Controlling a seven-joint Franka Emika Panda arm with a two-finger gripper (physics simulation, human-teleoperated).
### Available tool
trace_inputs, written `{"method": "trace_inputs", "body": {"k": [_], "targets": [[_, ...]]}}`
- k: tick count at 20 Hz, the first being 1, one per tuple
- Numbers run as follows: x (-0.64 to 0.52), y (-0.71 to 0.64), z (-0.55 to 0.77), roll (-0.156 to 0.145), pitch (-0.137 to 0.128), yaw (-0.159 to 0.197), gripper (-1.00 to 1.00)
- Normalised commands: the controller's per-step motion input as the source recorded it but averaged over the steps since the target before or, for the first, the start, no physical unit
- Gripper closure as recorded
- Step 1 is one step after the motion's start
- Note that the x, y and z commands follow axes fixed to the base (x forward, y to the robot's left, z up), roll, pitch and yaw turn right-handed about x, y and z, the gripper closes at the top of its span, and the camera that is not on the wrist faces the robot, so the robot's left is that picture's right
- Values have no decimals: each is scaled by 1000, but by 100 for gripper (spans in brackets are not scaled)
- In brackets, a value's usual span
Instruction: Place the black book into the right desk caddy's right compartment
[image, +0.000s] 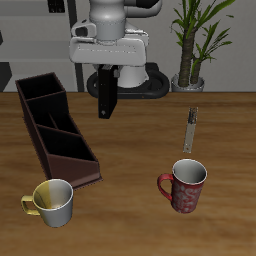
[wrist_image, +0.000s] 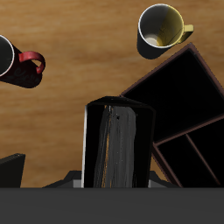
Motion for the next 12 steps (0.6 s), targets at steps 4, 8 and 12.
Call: {"method": "trace_inputs", "body": {"k": [4, 8, 12], "targets": [[-358, -358, 249, -47, -24, -10, 100], [-437, -495, 177, -87, -32, 10, 100], [-215, -410, 66, -51, -12, -26, 100]]}}
